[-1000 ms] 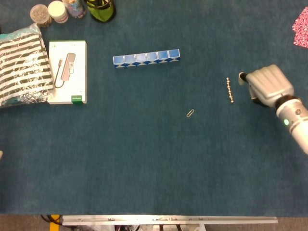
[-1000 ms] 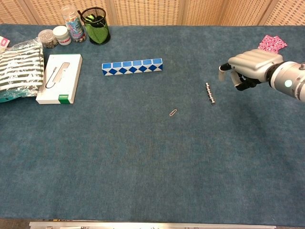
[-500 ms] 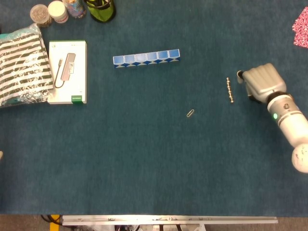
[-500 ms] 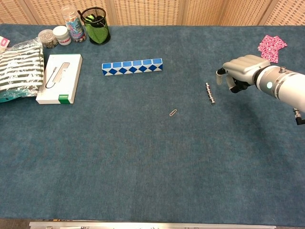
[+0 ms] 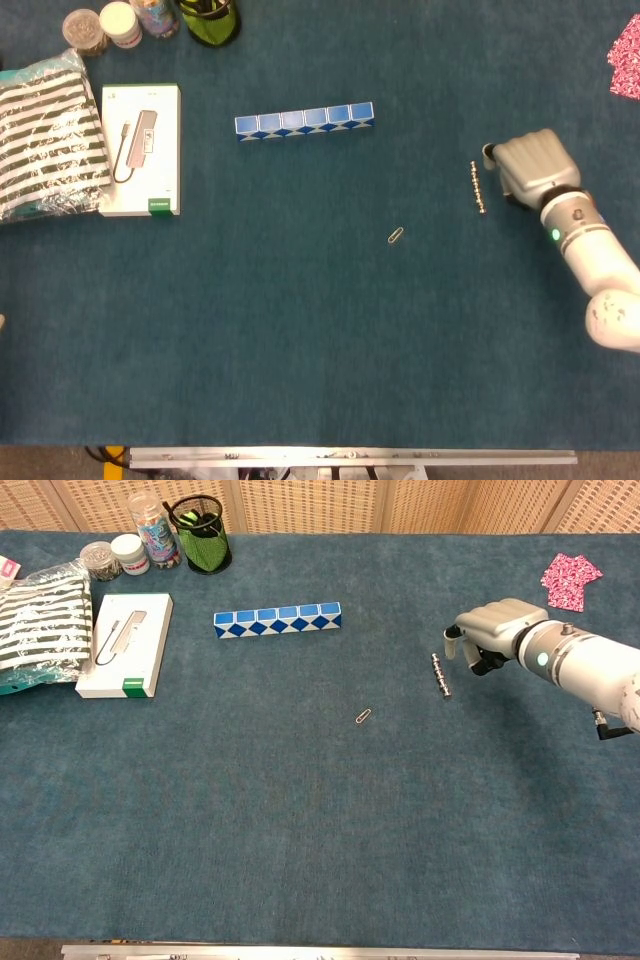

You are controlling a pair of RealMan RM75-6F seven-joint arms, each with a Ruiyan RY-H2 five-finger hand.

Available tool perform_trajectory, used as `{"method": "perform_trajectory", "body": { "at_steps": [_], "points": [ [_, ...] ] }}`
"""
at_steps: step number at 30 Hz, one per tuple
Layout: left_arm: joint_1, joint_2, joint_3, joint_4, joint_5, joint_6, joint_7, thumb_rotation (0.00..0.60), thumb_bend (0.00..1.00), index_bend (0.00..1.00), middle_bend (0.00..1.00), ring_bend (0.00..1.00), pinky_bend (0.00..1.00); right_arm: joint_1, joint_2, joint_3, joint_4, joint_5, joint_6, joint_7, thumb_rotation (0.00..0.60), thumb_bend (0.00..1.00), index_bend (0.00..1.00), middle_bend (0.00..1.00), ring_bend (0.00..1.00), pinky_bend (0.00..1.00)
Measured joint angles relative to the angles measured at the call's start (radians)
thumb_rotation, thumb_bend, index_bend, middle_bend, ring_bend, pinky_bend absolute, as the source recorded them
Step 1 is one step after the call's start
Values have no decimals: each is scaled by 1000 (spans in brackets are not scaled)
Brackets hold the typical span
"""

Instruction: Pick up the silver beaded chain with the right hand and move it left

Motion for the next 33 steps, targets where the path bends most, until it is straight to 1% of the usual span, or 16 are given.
{"method": "perform_trajectory", "body": {
  "at_steps": [7, 13, 26, 29, 30, 31, 32, 33],
  "points": [
    [1, -4, 0, 9, 1, 3, -8, 600, 104, 0, 58, 31, 42, 15, -31, -10, 25, 2, -6, 4, 600, 1000, 340, 1000, 1000, 1000],
    [0, -8, 2, 16, 4, 3, -15, 600, 104, 0, 58, 31, 42, 20, -42, -12, 24, -21, -8, 19, 600, 1000, 334, 1000, 1000, 1000],
    [4, -13, 3, 26, -3, 2, -27, 600, 104, 0, 58, 31, 42, 30, -35, -30, -62, -90, -16, 43, 600, 1000, 334, 1000, 1000, 1000],
    [5, -13, 4, 27, -3, 2, -30, 600, 103, 0, 58, 31, 42, 28, -29, -32, -83, -112, -2, 51, 600, 1000, 334, 1000, 1000, 1000],
    [6, -12, 4, 27, -3, 3, -31, 600, 104, 0, 58, 31, 42, 24, -28, -30, -88, -125, 12, 57, 600, 975, 334, 1000, 1000, 1000],
    [6, -12, 4, 28, -2, 4, -32, 600, 104, 0, 58, 31, 42, 20, -27, -29, -92, -136, 25, 62, 600, 909, 334, 1000, 1000, 1000],
    [7, -12, 5, 28, -2, 7, -33, 600, 104, 0, 58, 31, 42, 15, -26, -27, -96, -149, 39, 69, 600, 828, 334, 995, 1000, 1000],
    [8, -11, 5, 29, -1, 8, -34, 600, 103, 0, 58, 31, 42, 10, -25, -25, -100, -163, 55, 76, 600, 704, 334, 982, 1000, 1000]
  ]
}}
